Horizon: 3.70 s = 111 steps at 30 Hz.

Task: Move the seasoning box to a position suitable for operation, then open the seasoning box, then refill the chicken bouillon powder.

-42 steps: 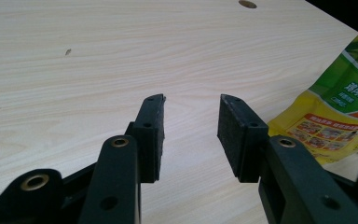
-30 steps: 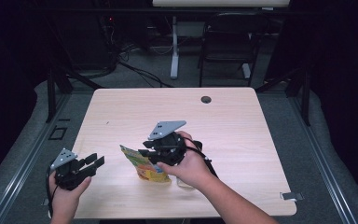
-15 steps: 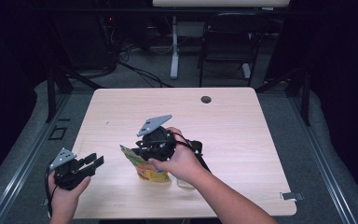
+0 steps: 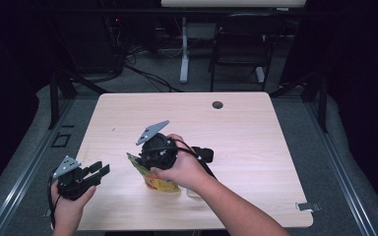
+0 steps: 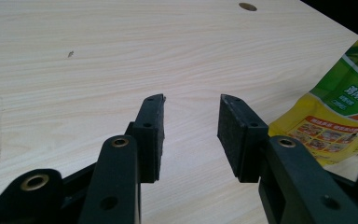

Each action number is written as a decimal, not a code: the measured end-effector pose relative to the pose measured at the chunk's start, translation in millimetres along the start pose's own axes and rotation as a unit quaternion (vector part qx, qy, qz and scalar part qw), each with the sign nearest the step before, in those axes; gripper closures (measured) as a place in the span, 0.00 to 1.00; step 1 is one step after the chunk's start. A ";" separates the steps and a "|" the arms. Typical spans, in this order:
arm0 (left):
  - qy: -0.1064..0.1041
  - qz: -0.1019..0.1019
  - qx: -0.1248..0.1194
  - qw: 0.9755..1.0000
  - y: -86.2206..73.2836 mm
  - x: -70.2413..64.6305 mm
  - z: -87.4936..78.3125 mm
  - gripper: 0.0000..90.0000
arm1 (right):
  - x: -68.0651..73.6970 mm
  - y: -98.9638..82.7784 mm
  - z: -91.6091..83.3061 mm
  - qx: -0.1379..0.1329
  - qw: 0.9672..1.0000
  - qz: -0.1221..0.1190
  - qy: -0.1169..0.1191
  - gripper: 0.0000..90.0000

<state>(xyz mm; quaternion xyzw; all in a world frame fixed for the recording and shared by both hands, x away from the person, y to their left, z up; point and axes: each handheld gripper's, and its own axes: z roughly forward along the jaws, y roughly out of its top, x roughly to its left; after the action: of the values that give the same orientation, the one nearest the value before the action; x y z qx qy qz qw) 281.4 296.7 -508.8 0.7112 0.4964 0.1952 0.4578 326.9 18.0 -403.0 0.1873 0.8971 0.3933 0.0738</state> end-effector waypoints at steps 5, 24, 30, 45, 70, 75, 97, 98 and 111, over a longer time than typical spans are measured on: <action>0.000 -0.001 -0.002 1.000 0.1 0.6 -0.5 0.68 | 1.7 5.0 4.4 0.015 1.000 -0.002 -0.003 0.88; -0.001 0.000 -0.001 1.000 0.3 0.4 -0.1 0.68 | -5.4 10.3 17.5 0.066 0.998 0.012 0.010 0.93; -0.002 0.003 0.004 1.000 0.7 0.3 -0.4 0.68 | -4.9 11.4 19.9 0.071 0.997 0.012 0.009 0.93; -0.002 0.000 0.000 1.000 0.3 0.4 0.0 0.68 | -3.1 12.1 21.1 0.078 0.997 -0.004 -0.007 0.99; -0.003 0.003 0.004 1.000 -0.2 -0.6 1.3 0.68 | -1.2 10.6 19.5 0.073 0.997 -0.023 -0.019 1.00; -0.004 0.003 0.003 1.000 -0.2 -0.7 1.1 0.68 | -1.7 10.2 18.7 0.072 0.997 -0.025 -0.021 1.00; -0.013 0.008 0.005 1.000 -0.8 -5.6 4.6 0.68 | -6.5 2.0 -8.5 0.020 0.999 -0.012 -0.022 1.00; -0.013 0.008 0.006 1.000 -0.8 -5.9 4.6 0.67 | -6.4 2.3 -10.1 0.020 0.999 -0.015 -0.022 1.00; -0.031 0.019 0.006 0.999 0.0 -18.4 6.8 0.65 | -4.9 -2.5 -23.8 -0.028 0.999 -0.007 -0.024 1.00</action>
<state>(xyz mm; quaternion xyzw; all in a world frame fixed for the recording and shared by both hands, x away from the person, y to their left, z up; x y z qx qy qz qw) 278.5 277.2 -509.0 0.7285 0.4700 0.1790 0.4651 324.1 -1.6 -388.8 0.1878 0.8853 0.4128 0.1031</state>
